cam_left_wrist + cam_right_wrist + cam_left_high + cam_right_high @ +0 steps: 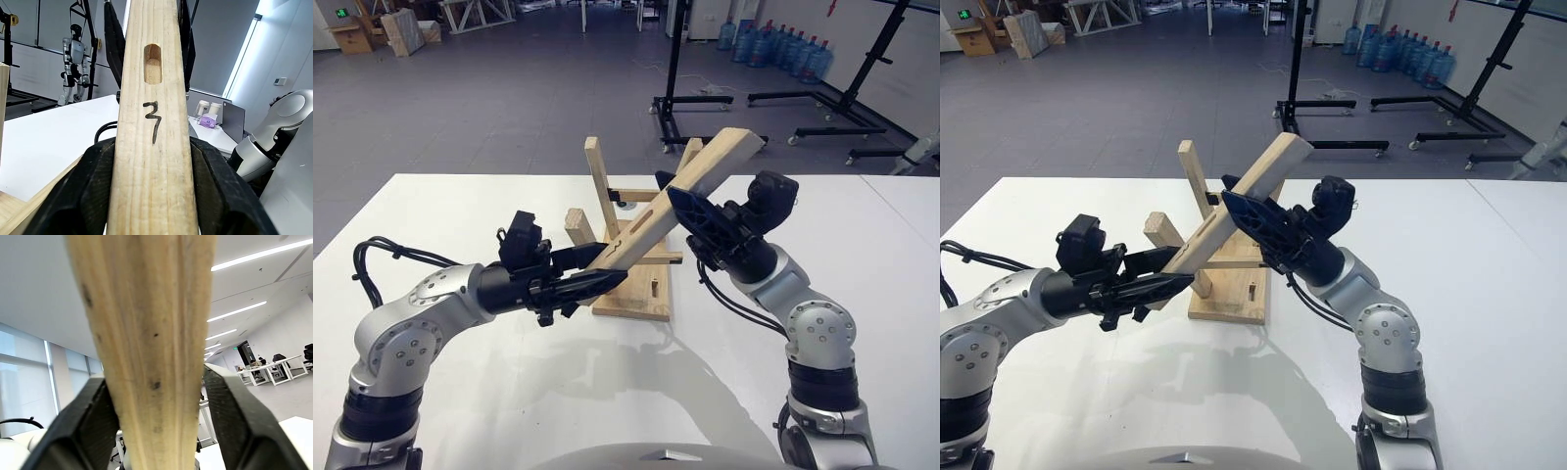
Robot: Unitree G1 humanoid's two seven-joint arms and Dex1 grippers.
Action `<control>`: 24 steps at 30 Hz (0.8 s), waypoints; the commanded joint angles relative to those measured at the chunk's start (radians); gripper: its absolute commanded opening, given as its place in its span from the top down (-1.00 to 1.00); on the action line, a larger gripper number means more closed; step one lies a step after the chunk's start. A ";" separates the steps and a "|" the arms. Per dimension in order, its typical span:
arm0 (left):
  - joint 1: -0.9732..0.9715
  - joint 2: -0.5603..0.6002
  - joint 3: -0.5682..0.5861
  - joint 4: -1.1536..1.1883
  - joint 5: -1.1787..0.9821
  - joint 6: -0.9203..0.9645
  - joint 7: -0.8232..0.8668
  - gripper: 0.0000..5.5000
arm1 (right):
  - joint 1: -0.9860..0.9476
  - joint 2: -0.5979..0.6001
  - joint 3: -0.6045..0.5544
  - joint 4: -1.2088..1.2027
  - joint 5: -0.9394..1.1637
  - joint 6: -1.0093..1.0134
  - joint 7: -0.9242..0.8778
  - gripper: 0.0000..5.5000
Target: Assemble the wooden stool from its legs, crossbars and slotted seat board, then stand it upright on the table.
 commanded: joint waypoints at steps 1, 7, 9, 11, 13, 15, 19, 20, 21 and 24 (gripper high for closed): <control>0.010 0.005 0.001 0.004 -0.008 -0.014 -0.015 0.26 | 0.007 -0.004 -0.010 -0.001 0.012 0.014 0.005 0.26; 0.035 -0.001 0.017 0.023 -0.011 -0.038 -0.049 0.26 | 0.009 -0.031 -0.035 -0.014 -0.001 0.009 0.045 0.26; 0.041 -0.008 0.016 0.041 -0.014 -0.035 -0.040 0.26 | 0.014 -0.045 -0.056 -0.027 -0.041 -0.018 0.054 0.26; 0.046 -0.012 0.016 0.058 -0.007 -0.030 -0.027 0.26 | 0.022 -0.064 -0.067 -0.046 -0.085 -0.036 0.074 0.26; 0.042 -0.019 0.017 0.082 -0.004 -0.021 -0.006 0.08 | 0.022 -0.080 -0.088 -0.055 -0.097 -0.040 0.081 0.26; 0.041 -0.024 0.021 0.105 -0.002 -0.020 0.010 -0.04 | 0.008 -0.088 -0.117 -0.050 -0.092 -0.046 0.065 0.26; 0.052 -0.026 0.022 0.152 0.045 -0.038 0.032 -0.23 | -0.016 -0.122 -0.236 -0.011 -0.067 -0.088 0.002 0.26; 0.056 -0.026 0.023 0.159 0.056 -0.043 0.040 -0.30 | -0.012 -0.149 -0.274 0.001 -0.063 -0.090 0.004 0.26; 0.058 -0.029 0.027 0.164 0.061 -0.046 0.044 -0.31 | 0.002 -0.191 -0.322 0.022 -0.062 -0.087 0.025 0.26; 0.084 -0.034 0.041 0.159 0.067 -0.060 0.045 -0.31 | 0.055 -0.314 -0.440 0.120 -0.042 -0.049 0.131 0.26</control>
